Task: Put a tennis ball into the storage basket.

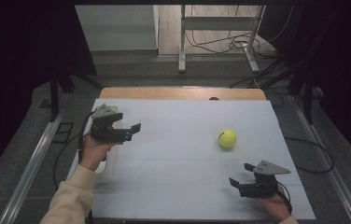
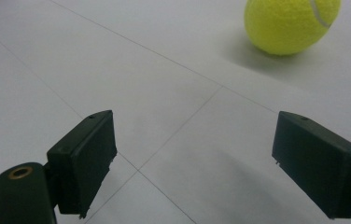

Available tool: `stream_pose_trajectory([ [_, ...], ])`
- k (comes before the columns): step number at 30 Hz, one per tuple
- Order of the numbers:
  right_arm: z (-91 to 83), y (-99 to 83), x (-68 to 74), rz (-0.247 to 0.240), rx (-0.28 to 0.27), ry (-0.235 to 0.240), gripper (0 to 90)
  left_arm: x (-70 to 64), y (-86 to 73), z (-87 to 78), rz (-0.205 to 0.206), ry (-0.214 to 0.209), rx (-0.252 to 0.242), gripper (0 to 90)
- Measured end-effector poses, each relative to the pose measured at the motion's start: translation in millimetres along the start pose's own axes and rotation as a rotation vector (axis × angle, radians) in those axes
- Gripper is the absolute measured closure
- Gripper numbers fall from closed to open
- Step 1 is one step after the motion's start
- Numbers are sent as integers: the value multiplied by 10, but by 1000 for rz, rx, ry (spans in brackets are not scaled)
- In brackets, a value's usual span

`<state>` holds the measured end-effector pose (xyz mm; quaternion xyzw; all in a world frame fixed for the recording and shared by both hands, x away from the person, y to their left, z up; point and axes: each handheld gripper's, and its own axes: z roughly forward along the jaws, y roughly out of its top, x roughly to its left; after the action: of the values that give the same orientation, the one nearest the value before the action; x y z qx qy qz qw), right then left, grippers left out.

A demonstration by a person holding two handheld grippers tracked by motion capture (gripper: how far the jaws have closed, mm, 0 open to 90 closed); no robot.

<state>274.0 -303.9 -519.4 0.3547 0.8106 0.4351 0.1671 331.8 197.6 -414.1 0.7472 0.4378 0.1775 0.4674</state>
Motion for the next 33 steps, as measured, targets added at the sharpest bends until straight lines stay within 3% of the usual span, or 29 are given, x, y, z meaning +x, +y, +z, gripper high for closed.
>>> stream_pose_trajectory([
  [10,-8,-1,4,-7,-6,4,138,-115,17,109,-3,-38,-7,131],
  [16,-15,-3,15,-11,-8,6,139,-233,37,170,12,-51,-22,133],
  [33,-20,-5,14,-11,-10,12,139,-483,77,478,47,-130,-3,132],
])
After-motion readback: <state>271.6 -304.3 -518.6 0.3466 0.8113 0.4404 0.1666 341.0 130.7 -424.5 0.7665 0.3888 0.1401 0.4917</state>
